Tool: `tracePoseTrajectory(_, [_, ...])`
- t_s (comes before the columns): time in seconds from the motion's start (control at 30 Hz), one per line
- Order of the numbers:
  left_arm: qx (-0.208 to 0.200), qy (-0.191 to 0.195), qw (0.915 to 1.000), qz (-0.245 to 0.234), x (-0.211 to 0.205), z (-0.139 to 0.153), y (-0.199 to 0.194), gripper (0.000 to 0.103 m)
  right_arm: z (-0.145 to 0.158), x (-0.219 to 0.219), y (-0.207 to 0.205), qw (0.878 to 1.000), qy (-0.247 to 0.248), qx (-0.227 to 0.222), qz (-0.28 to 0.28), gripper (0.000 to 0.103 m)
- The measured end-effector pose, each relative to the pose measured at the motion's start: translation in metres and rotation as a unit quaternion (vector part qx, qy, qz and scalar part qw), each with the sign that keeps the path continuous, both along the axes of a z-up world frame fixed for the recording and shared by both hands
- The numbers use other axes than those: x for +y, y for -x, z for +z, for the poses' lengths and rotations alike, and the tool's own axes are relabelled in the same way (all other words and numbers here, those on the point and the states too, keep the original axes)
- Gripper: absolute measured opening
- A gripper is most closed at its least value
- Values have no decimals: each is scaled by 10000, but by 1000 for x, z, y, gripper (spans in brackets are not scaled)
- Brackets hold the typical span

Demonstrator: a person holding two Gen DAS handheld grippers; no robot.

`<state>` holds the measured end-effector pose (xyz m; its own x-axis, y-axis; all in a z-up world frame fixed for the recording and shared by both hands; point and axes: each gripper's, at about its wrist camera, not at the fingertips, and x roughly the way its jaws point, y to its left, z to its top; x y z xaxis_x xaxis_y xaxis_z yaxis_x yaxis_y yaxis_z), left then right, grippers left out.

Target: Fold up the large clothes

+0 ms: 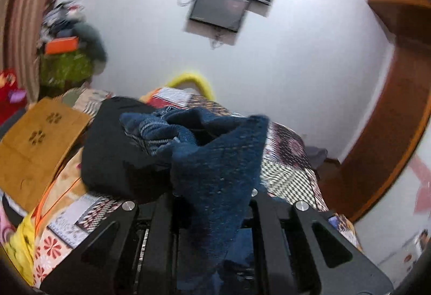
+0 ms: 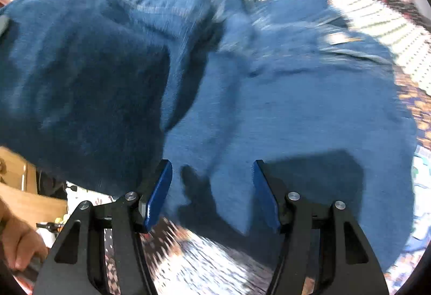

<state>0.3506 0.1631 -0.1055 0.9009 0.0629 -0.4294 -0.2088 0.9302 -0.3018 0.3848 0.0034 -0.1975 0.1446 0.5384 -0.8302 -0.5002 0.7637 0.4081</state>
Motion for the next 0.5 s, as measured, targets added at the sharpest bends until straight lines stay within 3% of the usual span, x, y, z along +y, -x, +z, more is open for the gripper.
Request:
tracePoseTrajectory(0.1, [-5,-199,9994,-296,-35,4,-11,11,24,-57,3,9971,150,-506,-554,57])
tracePoseTrajectory(0.2, [150,-22,9969,-774,-73,-8,-30,11,48,-118,16,9840,472,-1140,-1286,57])
tracePoseTrajectory(0.27, [462,71,9930,-1087,-97,-25,-47,11,58,-148,25,9762,696,-1374,-1527,58])
tracePoseTrajectory(0.4, [1666,184,9700,-1759,-140,-86,-76,11,65,-172,42,9671,987,-1561,-1750,58])
tracePoseTrajectory(0.5, [2195,183,9553,-1971,-157,-122,-70,11,62,-183,55,9658,1080,-1568,-1762,58])
